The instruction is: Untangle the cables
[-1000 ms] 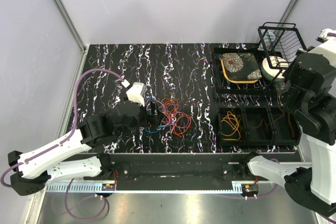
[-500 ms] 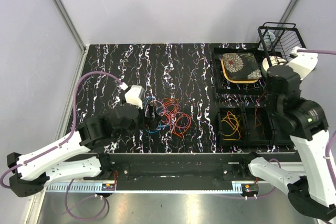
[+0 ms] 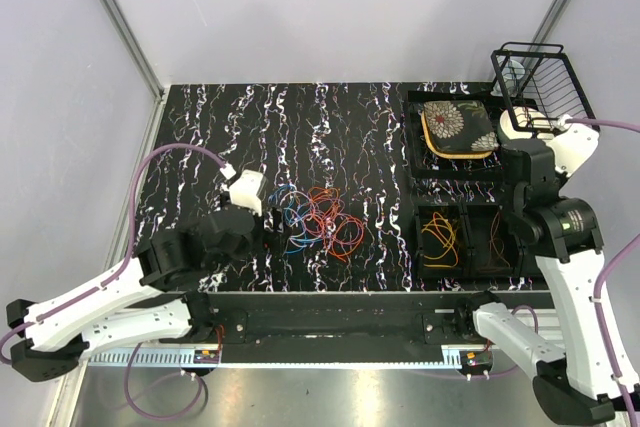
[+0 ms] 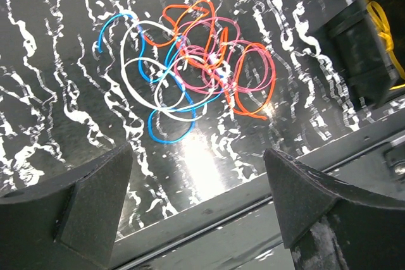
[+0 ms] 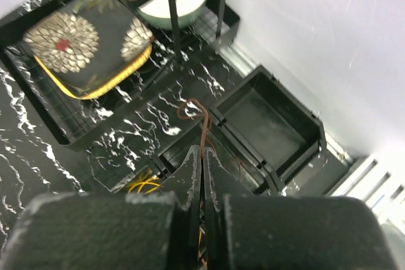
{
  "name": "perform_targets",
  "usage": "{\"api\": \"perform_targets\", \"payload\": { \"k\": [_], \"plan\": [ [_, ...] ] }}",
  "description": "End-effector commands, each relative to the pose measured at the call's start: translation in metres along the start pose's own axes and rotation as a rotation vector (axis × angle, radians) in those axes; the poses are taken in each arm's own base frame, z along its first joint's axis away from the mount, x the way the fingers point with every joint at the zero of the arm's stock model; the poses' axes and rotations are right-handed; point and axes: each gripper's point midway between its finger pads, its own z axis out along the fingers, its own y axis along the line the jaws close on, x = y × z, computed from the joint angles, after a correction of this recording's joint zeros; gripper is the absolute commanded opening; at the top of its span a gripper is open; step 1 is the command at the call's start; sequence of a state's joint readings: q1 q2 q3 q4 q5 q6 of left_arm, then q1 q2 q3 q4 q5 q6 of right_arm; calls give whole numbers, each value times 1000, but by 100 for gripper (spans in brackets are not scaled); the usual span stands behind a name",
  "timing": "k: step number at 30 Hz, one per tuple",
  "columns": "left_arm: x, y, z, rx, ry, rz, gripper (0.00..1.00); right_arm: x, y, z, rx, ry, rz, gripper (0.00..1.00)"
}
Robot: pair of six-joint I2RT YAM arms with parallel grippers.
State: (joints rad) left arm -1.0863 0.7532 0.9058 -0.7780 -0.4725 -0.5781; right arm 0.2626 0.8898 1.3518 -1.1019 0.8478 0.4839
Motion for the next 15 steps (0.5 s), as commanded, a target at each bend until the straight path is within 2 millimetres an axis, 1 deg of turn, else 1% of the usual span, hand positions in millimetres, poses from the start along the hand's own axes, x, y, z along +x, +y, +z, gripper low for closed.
{"api": "perform_targets", "payload": {
  "k": [1, 4, 5, 6, 7, 8, 9, 10, 11, 12, 13, 14, 15],
  "plan": [
    [4, 14, -1, -39, -15, 57, 89, 24, -1, 11, 28, 60, 58, 0],
    [6, 14, -2, -31, -16, 55, 89, 34, -2, 20, 44, 86, 69, 0],
    [6, 13, -2, -25, -13, 57, 89, 34, 1, 23, 36, 90, 84, 0],
    [7, 13, -1, -26, -12, 61, 89, 42, 3, 28, 31, 121, 89, 0],
    [7, 14, -1, -28, -12, 63, 89, 44, 4, 31, 25, 133, 95, 0],
    [6, 14, -1, -28, -12, 67, 89, 53, 10, 36, 6, 160, 100, 0],
    [6, 13, -1, -26, -13, 67, 89, 55, 7, 41, 21, 172, 108, 0],
    [6, 13, -1, -26, -13, 67, 89, 58, 8, 47, 21, 177, 116, 0],
    [6, 13, -2, -25, -14, 66, 89, 70, 11, 51, 4, 221, 116, 0],
    [7, 13, -2, -25, -12, 67, 89, 74, 2, 59, 30, 238, 141, 0],
    [7, 13, -1, -24, -13, 66, 89, 76, 3, 65, 19, 248, 166, 0],
    [6, 13, -2, -23, -15, 66, 89, 91, 9, 69, -13, 305, 177, 0],
    [7, 13, -1, -24, -13, 67, 89, 95, 8, 72, -16, 321, 195, 0]
  ]
}}
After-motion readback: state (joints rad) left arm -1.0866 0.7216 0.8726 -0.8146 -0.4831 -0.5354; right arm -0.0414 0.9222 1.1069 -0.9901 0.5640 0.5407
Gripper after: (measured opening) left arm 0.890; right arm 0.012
